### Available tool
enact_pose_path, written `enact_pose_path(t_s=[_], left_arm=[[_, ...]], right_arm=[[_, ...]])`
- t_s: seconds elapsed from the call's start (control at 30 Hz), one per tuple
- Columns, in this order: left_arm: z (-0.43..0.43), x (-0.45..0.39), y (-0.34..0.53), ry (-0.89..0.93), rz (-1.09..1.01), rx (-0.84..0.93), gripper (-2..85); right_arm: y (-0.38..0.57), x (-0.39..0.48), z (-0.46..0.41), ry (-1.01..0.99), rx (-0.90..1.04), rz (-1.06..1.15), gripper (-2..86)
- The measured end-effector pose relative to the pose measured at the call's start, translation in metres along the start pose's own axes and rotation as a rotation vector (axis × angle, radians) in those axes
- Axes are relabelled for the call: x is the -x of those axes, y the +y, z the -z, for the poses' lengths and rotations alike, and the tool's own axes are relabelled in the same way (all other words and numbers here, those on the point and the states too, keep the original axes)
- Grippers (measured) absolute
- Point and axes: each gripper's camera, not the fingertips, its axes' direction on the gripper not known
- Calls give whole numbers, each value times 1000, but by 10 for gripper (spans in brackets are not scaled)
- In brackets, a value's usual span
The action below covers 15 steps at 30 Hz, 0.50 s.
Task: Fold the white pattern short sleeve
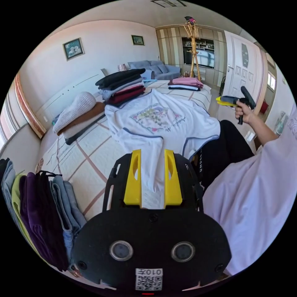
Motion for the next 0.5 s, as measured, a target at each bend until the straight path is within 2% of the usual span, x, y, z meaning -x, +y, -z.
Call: enact_pose_path(t_s=[0.1, 0.23, 0.37, 0.5], left_arm=[[-8, 2, -17, 26, -9, -21, 114], [-29, -7, -33, 83, -32, 3, 114], [-37, -19, -40, 88, -57, 2, 111], [-41, -24, -41, 98, -68, -18, 105]], right_arm=[[-17, -33, -22, 7, 75, -54, 122], [-54, -40, -59, 88, 294, 55, 128], [-86, -44, -88, 46, 467, 80, 127], [-112, -51, -95, 3, 467, 50, 95]])
